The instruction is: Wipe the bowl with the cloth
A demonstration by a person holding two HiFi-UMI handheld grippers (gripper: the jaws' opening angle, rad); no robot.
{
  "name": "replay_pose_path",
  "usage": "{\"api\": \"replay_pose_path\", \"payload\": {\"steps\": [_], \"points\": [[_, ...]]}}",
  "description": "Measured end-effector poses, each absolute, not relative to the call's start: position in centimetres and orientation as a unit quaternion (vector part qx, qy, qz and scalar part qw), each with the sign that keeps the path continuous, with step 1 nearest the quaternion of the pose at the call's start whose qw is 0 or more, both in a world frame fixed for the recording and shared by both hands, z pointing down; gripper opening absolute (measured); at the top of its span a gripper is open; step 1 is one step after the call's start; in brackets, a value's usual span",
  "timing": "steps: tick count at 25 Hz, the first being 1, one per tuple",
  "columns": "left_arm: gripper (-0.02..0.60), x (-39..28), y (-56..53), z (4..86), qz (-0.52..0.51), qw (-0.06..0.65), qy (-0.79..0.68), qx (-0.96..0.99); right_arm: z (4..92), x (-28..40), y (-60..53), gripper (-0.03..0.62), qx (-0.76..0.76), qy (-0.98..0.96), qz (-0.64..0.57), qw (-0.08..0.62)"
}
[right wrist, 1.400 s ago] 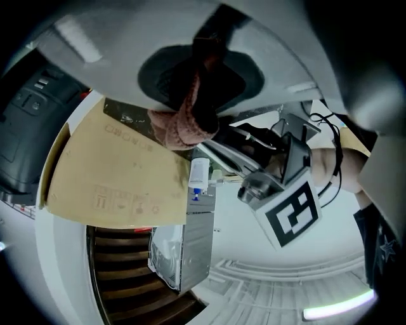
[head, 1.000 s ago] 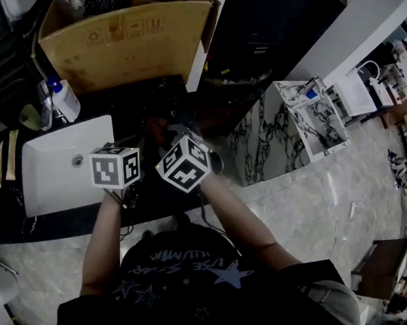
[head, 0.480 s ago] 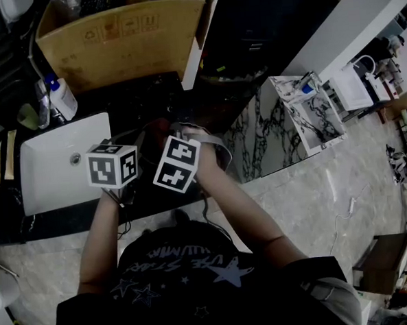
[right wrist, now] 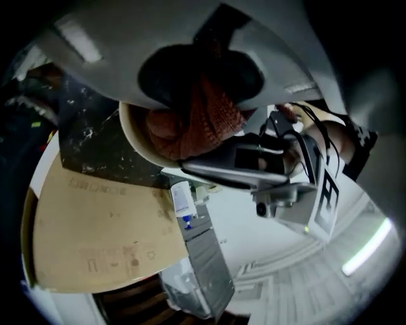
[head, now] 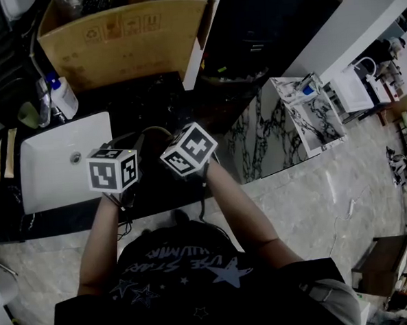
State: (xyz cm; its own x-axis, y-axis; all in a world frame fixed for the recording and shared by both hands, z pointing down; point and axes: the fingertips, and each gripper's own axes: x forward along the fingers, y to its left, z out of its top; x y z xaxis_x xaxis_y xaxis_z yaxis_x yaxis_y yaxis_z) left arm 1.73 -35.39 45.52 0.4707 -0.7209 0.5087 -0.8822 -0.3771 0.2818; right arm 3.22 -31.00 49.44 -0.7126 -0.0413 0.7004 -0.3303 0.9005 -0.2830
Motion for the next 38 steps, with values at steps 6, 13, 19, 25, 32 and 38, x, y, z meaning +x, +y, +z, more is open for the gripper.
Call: {"api": "replay_pose_path", "payload": {"steps": [6,13,19,25,32,38], "points": [[0.018,0.6,-35.7,45.1,0.147,0.257,-0.501,0.813,47.7,2.8,-32.0,0.046,0.119,-0.917,0.24,0.295],[0.017,-2.0,-36.7,46.8,0.145,0.278,-0.523,0.793,43.3,6.5,-34.5,0.046,0.197,-0.93,0.205,0.233],[0.017,-4.9,-37.7,45.4,0.089,0.299,-0.545,0.779,42.9,11.8,-35.6,0.046,0.27,-0.912,0.235,0.202],[0.017,-4.2,-38.1,40.2,-0.026,0.308,-0.526,0.792,46.2,8.8,-33.2,0.046,0.233,-0.9,0.338,0.145],[0.018,-0.4,-37.7,38.2,-0.084,0.328,-0.481,0.809,44.7,3.2,-32.6,0.046,0.156,-0.893,0.423,-0.008],[0.018,-2.1,-38.1,39.9,-0.048,0.306,-0.516,0.799,43.8,3.4,-31.5,0.046,0.126,-0.881,0.456,-0.035]]}}
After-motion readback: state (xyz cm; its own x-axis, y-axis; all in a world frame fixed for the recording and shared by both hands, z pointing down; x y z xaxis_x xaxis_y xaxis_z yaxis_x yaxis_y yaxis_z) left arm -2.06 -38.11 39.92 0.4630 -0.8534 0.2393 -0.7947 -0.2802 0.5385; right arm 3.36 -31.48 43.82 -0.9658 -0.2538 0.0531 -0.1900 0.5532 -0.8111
